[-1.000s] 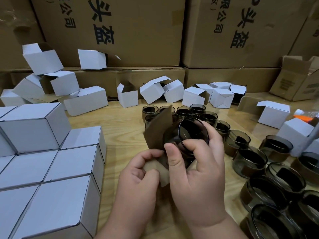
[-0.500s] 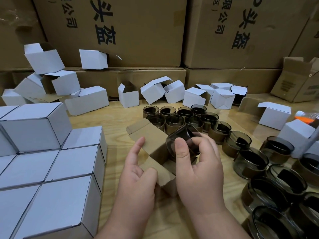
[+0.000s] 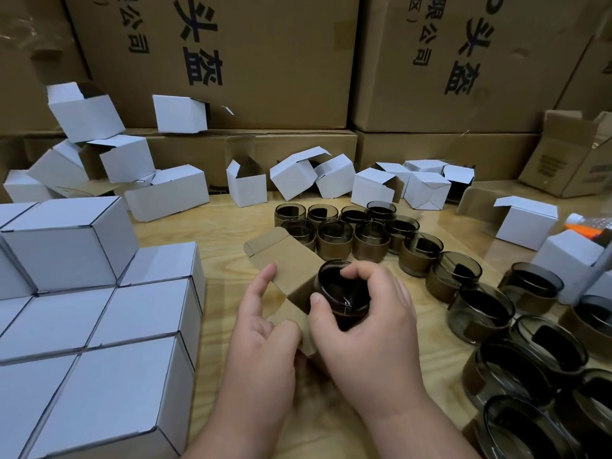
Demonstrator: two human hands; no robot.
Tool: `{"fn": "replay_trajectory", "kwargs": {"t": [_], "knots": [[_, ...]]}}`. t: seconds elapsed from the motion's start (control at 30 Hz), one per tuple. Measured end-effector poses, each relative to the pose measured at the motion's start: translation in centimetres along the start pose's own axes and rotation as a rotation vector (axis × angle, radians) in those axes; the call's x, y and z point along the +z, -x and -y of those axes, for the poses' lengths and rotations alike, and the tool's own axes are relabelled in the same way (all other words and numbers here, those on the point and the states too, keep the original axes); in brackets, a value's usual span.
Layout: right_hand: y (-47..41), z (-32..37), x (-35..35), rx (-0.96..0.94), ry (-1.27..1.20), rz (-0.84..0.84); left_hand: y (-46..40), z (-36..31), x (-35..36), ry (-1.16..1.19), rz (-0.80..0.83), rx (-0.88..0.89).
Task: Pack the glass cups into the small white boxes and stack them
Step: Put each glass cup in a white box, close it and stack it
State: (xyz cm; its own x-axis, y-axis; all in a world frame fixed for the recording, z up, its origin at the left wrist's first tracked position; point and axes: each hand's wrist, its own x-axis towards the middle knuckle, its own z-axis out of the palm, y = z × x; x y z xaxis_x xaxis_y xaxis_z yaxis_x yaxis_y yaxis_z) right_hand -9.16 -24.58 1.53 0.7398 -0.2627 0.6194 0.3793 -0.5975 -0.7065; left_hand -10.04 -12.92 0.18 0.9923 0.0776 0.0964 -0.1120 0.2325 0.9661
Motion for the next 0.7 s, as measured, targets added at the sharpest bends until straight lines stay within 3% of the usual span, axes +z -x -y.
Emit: {"fn": "replay_trajectory", "kwargs": {"t": [0.27, 0.37, 0.53, 0.7], "knots": [[-0.1, -0.5, 0.3, 0.004, 0.064, 0.098, -0.1, 0.2, -0.1, 0.029, -0.015, 0.015], [0.0, -0.8, 0.5, 0.058, -0.043, 0.011, 0.0, 0.1, 0.0, 0.024, 0.009, 0.039], [-0.2, -1.6, 0.5, 0.362, -0.363, -0.065, -0.2, 0.2, -0.1, 0.134, -0.028, 0.073], [0.0, -1.1, 0.5, 0.257, -0.46, -0.089, -0.4, 0.1, -0.1, 0.207, -0.067, 0.133]]}}
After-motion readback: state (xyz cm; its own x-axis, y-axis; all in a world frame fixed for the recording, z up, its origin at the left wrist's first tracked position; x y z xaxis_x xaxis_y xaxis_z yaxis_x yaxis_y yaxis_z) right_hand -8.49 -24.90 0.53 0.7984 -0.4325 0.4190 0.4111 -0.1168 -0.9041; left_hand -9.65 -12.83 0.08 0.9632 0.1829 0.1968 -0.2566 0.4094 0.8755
